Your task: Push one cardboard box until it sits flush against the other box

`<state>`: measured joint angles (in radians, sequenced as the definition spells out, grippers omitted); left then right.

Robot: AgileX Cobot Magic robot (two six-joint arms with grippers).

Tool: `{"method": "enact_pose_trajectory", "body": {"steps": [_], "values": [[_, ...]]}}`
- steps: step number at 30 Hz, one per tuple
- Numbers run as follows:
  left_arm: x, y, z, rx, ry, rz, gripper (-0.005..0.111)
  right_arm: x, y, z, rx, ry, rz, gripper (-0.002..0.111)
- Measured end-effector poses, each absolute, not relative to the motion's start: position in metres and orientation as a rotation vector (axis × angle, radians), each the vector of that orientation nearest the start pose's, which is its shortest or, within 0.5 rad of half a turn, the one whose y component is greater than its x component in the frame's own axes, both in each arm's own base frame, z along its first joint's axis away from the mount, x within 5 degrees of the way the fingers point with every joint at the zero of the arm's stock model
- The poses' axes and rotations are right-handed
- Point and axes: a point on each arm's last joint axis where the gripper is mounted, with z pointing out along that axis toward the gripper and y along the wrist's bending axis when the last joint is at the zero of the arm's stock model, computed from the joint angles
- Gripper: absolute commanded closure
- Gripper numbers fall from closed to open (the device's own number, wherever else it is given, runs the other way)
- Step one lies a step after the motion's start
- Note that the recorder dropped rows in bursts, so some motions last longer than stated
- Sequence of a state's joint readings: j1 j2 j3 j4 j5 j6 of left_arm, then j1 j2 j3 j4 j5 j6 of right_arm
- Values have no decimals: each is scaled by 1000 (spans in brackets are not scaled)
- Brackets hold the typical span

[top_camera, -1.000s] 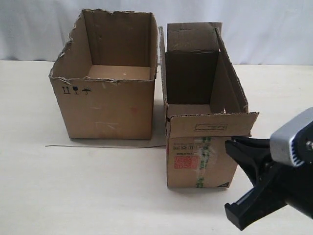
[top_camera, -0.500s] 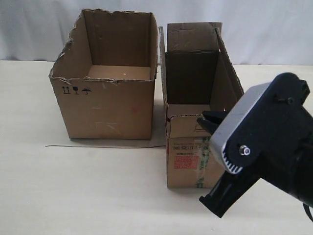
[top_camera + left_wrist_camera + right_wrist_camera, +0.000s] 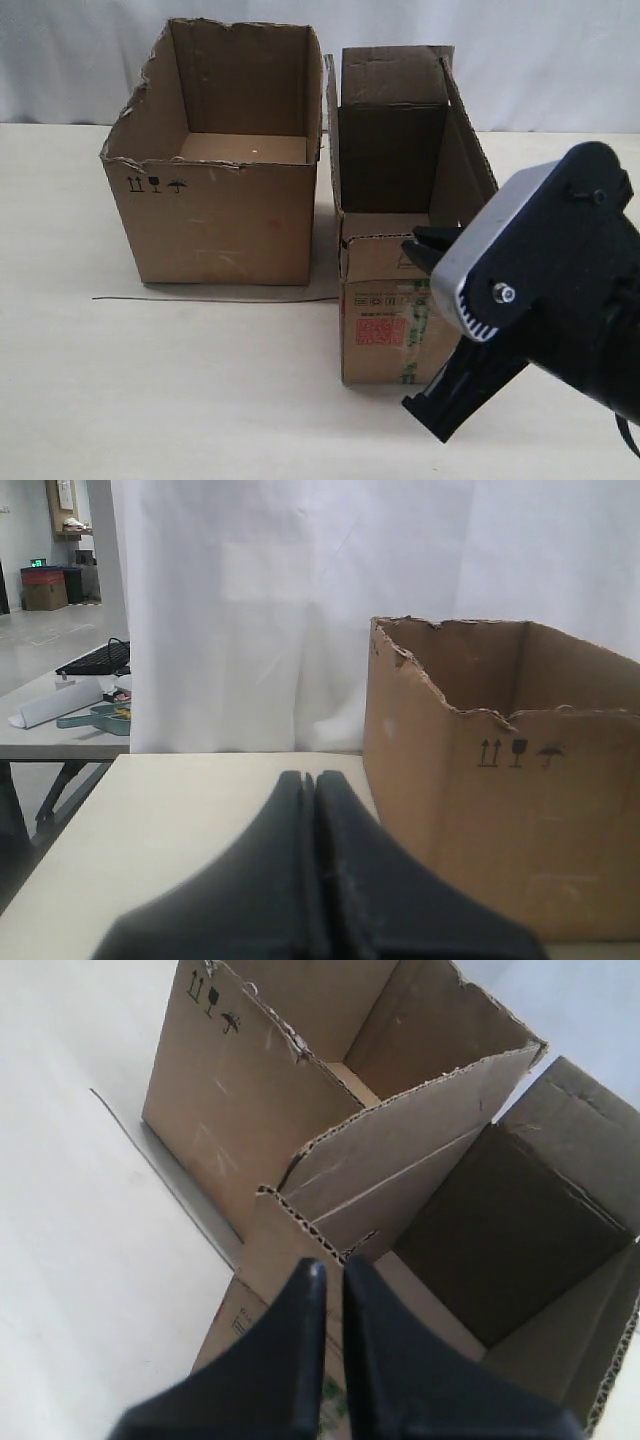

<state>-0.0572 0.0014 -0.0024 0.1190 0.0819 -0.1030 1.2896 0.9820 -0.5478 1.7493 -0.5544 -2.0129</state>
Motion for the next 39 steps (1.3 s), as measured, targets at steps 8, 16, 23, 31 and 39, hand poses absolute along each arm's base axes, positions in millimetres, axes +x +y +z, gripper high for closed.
{"method": "enact_pose_trajectory", "body": {"steps": [8, 16, 23, 31, 39], "values": [[56, -2, 207, 49, 1563, -25, 107, 89, 175, 276, -1078, 1669, 341, 103], [56, -2, 207, 49, 1563, -25, 107, 79, 183, 276, -1142, 1642, 497, 103], [56, -2, 207, 49, 1563, -25, 107, 66, 187, 267, -1127, 1701, 728, 103], [56, -2, 207, 49, 1563, -25, 107, 41, 182, 245, -1342, 1843, 902, 103], [56, -2, 207, 49, 1563, -25, 107, 46, 162, 229, -1457, 2061, 617, 103]]}}
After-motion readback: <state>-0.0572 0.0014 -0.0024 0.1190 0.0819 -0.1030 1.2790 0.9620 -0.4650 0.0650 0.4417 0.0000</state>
